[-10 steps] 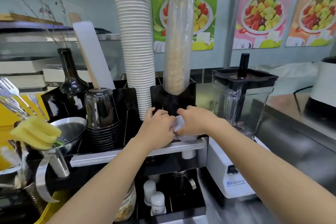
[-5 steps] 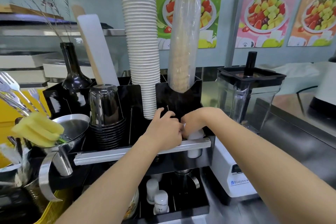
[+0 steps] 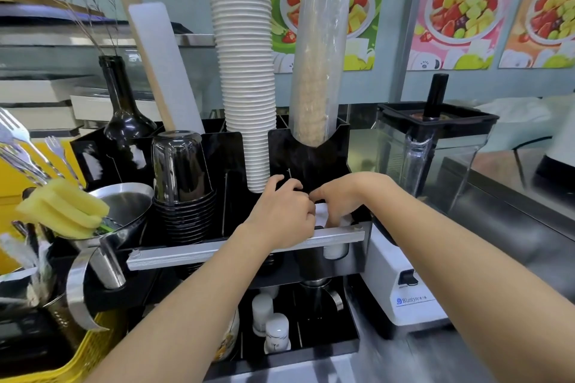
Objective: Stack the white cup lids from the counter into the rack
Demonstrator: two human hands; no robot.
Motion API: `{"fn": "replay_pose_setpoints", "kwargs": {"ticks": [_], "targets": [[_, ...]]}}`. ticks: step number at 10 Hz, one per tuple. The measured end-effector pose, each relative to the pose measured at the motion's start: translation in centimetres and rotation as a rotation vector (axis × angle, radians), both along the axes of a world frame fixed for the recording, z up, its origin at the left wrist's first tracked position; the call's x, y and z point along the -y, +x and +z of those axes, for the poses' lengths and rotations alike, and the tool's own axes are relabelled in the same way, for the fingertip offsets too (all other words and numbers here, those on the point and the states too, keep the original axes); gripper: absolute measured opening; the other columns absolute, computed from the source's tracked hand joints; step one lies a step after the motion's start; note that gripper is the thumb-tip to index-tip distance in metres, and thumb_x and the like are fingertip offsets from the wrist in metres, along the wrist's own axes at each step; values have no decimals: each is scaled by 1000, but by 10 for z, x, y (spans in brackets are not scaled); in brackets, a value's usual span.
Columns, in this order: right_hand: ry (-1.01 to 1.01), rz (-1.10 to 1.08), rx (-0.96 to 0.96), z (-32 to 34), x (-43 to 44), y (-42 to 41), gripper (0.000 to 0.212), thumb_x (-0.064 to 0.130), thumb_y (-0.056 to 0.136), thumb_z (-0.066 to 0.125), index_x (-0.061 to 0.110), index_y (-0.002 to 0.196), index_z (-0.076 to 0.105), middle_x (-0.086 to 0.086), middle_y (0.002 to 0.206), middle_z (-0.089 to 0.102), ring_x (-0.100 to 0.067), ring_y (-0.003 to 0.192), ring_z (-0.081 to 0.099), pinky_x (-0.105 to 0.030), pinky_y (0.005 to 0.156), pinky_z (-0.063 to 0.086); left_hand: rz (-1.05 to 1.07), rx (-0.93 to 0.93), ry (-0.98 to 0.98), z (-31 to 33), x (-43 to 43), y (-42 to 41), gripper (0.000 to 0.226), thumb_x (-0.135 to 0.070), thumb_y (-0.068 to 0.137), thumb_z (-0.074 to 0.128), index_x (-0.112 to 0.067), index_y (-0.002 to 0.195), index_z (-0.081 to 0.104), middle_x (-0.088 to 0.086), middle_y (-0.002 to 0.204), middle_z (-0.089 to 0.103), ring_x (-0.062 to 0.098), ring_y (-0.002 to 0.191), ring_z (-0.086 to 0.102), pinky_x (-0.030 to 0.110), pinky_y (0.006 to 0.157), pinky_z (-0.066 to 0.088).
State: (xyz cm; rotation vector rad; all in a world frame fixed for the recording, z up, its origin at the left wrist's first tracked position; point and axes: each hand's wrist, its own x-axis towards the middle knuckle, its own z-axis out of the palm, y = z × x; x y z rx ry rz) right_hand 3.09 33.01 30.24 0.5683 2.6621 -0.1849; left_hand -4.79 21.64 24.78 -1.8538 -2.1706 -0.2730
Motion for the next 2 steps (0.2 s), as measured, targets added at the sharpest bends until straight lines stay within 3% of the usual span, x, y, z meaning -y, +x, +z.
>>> {"fn": "replay_pose_setpoints", "kwargs": {"ticks": [1,2], "targets": [[10,2,12,0,6,4,70,22,77,66,28,138,32,7,84,52,-11,70,49,-30,72,44,-5,-16,-9,2,3,2,35,-23,87,33,-18,96,67,-5,106,67,17,125,36,38,109,10],[28,3,-70,8,8,14,79,27,76,69,25,141,26,-1,130,50,-21,107,52,-32,88,42,6,-32,-21,7,2,2,35,-31,91,33,-20,102,65,-3,113,65,16,124,40,37,108,16]]}}
